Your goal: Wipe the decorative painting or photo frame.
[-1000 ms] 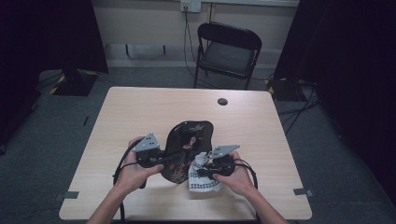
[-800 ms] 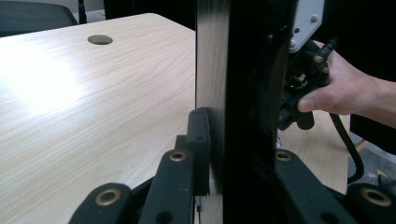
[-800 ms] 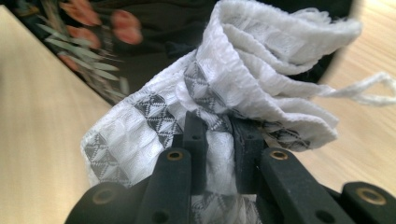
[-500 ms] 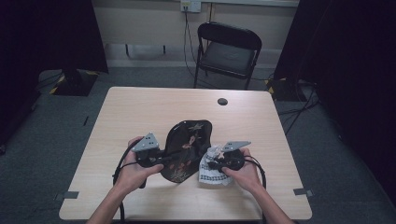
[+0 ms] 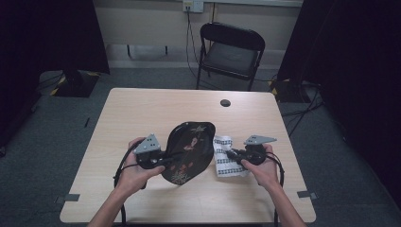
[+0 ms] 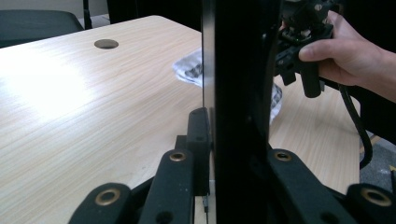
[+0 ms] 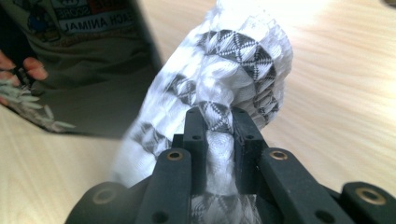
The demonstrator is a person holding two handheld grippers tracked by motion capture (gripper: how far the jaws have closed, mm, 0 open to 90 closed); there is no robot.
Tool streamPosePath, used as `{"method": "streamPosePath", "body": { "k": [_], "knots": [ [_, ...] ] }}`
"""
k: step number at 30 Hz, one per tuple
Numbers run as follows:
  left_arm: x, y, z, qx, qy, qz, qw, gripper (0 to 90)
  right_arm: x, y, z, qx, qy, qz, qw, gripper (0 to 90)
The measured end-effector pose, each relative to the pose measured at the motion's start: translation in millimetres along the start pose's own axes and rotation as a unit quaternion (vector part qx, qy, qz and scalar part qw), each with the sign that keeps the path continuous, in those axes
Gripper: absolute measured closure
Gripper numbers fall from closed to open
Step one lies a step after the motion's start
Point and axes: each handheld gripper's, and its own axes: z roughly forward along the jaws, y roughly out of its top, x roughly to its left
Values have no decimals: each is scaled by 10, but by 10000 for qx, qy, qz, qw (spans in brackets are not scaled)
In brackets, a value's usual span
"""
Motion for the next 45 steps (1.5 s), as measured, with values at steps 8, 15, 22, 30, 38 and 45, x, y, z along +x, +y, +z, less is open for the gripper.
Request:
{"method": "streamPosePath", "body": {
  "k": [8,15,22,30,38,45],
  "knots": [
    [15,-13,1,4,-15,-32,10000,778,-190,-21,-96,-109,-453,206,9987,793],
    [22,-17,0,21,-1,-32,10000,775,-360,-115,-90,-62,-741,434,9963,792],
    [20,-25,4,65,5,-28,10000,767,-501,-158,-182,-133,-1107,594,9920,792],
    [7,-30,32,134,16,-4,9999,770,-705,-207,-225,-172,-1421,842,9861,792],
    [3,-36,29,167,4,10,9999,768,-791,-316,-127,72,-1621,904,9826,788],
    [7,-31,1,157,9,47,9999,771,-739,-366,6,343,-1644,752,9829,781]
  ]
}}
